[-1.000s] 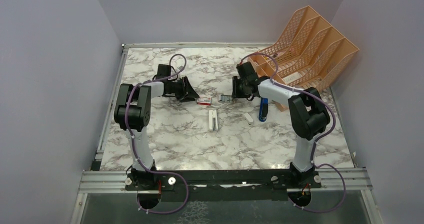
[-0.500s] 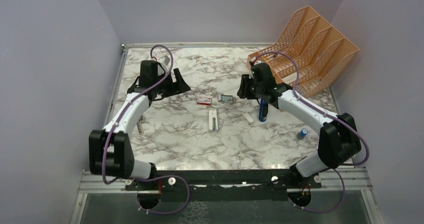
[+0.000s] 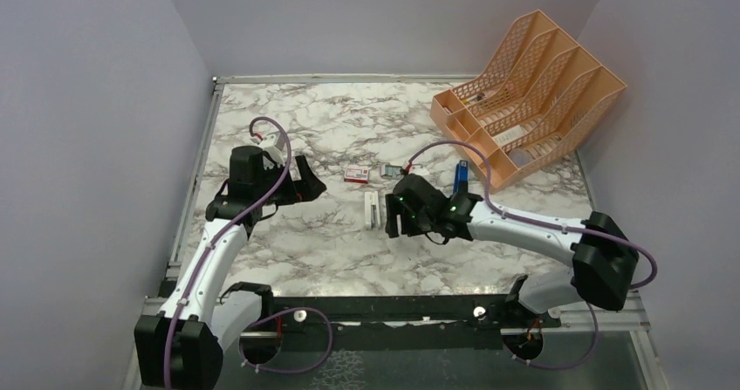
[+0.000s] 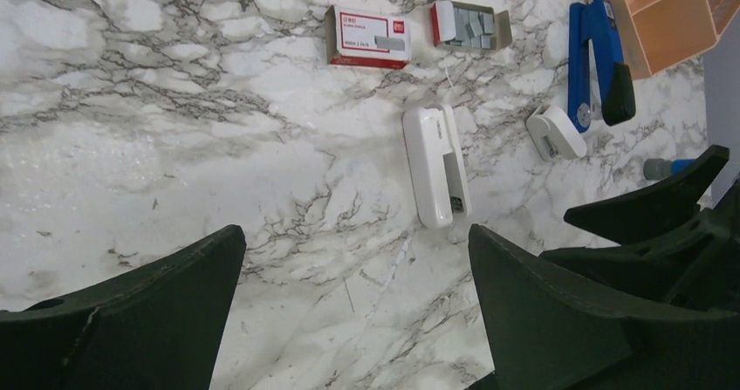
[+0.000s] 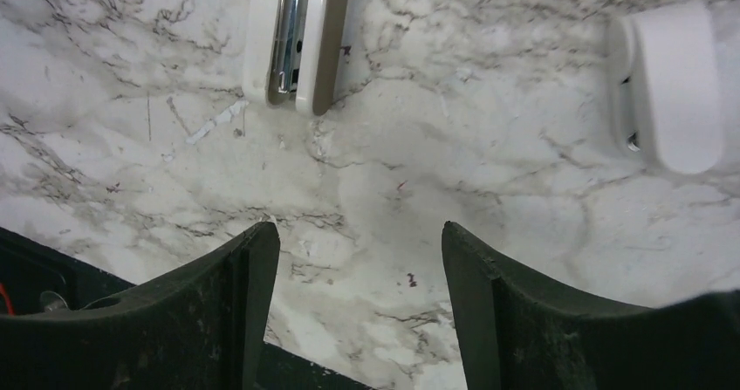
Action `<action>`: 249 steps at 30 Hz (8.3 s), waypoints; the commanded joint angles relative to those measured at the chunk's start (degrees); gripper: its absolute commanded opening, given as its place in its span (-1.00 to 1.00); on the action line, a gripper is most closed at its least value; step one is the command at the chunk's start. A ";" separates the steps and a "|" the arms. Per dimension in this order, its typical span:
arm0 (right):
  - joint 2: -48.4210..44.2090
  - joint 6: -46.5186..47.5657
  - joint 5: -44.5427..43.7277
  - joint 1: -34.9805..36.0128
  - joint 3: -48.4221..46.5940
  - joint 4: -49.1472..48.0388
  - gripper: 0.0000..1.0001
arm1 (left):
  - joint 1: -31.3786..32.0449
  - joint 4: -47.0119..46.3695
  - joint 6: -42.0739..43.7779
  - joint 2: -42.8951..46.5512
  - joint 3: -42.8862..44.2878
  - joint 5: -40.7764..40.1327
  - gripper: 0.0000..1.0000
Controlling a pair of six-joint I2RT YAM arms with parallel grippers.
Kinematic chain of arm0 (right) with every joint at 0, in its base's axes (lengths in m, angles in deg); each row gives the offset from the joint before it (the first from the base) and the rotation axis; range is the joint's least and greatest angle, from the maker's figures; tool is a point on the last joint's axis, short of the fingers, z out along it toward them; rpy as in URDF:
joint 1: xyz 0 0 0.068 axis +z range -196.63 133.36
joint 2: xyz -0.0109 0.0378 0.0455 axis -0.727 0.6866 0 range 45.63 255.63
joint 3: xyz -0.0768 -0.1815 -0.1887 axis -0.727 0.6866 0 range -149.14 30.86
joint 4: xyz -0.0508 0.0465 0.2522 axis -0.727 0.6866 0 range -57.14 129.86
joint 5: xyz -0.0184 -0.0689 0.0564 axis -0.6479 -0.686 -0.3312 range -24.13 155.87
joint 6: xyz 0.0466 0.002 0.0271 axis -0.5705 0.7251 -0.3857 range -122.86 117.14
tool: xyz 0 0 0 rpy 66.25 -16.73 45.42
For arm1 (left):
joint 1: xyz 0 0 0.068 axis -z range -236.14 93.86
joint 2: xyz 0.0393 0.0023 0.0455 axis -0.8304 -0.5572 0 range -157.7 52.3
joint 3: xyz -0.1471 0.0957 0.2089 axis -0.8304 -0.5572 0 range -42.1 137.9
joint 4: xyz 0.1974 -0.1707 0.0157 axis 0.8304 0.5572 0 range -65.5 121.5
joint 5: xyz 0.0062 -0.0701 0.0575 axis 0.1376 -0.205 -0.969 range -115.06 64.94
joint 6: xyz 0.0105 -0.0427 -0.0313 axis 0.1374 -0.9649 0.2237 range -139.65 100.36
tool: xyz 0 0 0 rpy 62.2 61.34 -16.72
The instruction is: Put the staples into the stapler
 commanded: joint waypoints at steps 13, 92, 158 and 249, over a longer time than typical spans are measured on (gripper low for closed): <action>24.90 -19.55 -20.21 10.79 -20.59 10.97 0.16 | 4.88 2.26 -1.79 -1.66 -2.45 -7.87 0.97; 4.82 -2.05 17.51 -3.77 12.64 -20.19 0.01 | 10.42 -13.55 -15.71 -12.26 -8.83 -7.98 0.94; 13.35 -21.53 24.84 1.83 -0.93 -23.15 -0.66 | 19.26 -42.91 -35.54 -8.94 -28.14 0.35 -0.05; 19.51 -11.97 17.01 -3.94 -0.07 -28.26 0.24 | 28.30 -48.01 -30.99 -22.05 -23.11 -1.60 -1.00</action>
